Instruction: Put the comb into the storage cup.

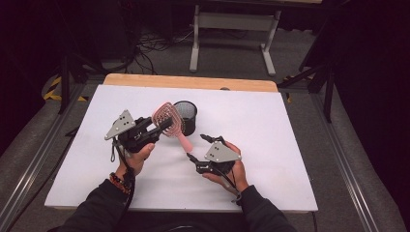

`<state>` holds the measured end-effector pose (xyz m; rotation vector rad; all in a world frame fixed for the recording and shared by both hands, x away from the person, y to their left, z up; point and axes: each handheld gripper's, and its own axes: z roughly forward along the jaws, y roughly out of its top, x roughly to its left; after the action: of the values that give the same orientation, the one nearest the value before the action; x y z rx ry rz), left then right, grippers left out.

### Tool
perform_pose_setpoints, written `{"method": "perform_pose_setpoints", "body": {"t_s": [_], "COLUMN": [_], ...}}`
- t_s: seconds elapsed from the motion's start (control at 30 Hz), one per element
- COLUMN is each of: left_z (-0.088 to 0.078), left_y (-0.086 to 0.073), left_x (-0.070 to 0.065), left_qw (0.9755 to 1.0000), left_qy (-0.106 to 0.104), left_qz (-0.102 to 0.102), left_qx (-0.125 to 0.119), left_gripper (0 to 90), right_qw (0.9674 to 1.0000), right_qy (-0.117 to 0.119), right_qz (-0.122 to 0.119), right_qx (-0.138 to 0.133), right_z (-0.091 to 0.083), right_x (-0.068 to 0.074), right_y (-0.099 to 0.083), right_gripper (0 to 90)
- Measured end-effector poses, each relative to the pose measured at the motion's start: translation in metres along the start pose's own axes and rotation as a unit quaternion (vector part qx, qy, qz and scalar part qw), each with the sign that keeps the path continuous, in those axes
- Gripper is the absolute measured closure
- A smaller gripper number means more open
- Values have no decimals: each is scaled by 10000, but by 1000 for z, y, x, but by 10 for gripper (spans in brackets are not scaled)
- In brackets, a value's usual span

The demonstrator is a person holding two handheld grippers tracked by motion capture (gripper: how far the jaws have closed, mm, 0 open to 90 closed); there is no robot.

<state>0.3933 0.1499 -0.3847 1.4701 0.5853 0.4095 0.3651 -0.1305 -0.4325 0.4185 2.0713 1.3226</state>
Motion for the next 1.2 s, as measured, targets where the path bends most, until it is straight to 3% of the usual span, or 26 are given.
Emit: {"method": "perform_pose_setpoints", "body": {"t_s": [0.43, 0.77, 1.2], "left_z": [-3, -6, -14], "left_y": [3, 6, 15], "left_x": [1, 2, 7], "left_qw": [10000, 9999, 9996], "left_qy": [46, 98, 160], "left_qz": [48, 113, 138], "left_qx": [-18, -60, -188], "left_gripper": [637, 637, 637], "right_qw": [9987, 9962, 9944], "right_qy": [-484, -614, -854], "right_qz": [165, 605, 623], "right_qx": [-64, -115, 63], "right_z": [-33, -54, -73], "right_x": [-22, -31, -33], "right_y": [-18, -36, -51], "right_gripper": [229, 147, 74]}}
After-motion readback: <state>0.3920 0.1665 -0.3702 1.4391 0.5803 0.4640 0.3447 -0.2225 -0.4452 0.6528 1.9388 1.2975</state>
